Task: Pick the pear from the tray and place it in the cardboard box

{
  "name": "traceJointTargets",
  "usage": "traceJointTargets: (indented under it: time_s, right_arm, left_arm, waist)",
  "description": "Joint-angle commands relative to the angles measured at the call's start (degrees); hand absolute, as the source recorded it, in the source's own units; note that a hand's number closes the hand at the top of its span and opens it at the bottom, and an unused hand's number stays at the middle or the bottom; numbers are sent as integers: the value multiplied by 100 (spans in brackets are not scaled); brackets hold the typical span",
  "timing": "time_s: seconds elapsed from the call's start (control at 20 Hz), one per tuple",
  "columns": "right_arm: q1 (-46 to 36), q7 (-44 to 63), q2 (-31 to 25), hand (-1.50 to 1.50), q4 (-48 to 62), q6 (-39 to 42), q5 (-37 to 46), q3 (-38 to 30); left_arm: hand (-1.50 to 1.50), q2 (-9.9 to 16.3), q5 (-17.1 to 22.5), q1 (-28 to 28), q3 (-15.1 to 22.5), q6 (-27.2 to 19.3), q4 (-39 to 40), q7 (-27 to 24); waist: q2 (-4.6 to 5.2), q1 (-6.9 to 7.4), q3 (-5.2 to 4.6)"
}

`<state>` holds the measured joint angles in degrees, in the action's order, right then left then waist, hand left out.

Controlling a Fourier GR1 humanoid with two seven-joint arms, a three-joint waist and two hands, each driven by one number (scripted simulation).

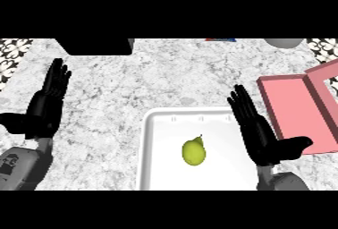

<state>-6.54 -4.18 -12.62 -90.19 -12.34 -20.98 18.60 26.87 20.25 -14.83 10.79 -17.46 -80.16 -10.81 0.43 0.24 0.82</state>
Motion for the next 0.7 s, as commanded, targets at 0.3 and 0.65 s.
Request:
traceJointTargets:
  time_s: [0.3,0.65]
  right_arm:
    - [-400,2386,-2404,-150,267,-943,1755,-422]
    - [-389,4214,-2974,-150,-1593,-914,2631,291]
  left_arm:
    - [0,650,-638,-104,728,800,-267,192]
    - [0,560,-772,-168,846,1060,-229,210]
  waist:
    - [-52,-247,-201]
    - [-80,-168,-101]
